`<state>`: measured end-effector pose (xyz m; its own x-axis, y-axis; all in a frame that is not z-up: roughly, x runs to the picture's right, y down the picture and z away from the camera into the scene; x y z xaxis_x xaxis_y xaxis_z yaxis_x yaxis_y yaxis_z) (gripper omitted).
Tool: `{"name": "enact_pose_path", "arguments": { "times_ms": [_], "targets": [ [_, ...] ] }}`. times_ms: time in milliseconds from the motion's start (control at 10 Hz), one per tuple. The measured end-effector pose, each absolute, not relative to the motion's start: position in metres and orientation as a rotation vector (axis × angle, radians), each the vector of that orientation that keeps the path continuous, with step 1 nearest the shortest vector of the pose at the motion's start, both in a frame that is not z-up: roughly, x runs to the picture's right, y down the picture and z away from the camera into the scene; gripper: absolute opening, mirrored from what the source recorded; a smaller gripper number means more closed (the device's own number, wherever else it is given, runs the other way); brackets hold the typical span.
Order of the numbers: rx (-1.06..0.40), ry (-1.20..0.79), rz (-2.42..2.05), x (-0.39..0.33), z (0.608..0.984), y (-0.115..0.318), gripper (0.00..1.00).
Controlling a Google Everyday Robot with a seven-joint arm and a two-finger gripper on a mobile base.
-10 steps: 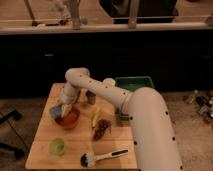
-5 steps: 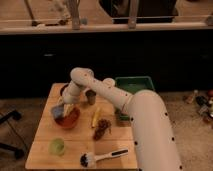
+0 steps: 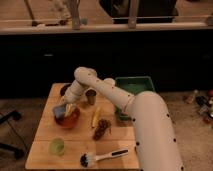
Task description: Place sponge in red bowl
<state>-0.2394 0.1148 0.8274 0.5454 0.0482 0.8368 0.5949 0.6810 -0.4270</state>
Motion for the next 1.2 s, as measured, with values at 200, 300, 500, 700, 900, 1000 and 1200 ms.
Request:
{"name": "enact_pose_path", "arguments": {
  "times_ms": [200, 300, 500, 700, 900, 1000, 1200],
  "targets": [
    [-0.779, -0.97, -0.357, -0.236, 0.825, 0.114, 0.41],
    [-0.779, -0.98, -0.346, -0.232, 0.824, 0.114, 0.55],
    [-0.782, -0.987, -0.339, -0.229, 0.823, 0.114, 0.71],
    [-0.785, -0.996, -0.335, -0.227, 0.823, 0.114, 0.8],
    [-0.786, -0.998, -0.34, -0.226, 0.822, 0.115, 0.8],
    [-0.786, -0.998, -0.342, -0.226, 0.822, 0.115, 0.8],
    [-0.784, -0.998, -0.342, -0.224, 0.821, 0.114, 0.8]
  ]
}}
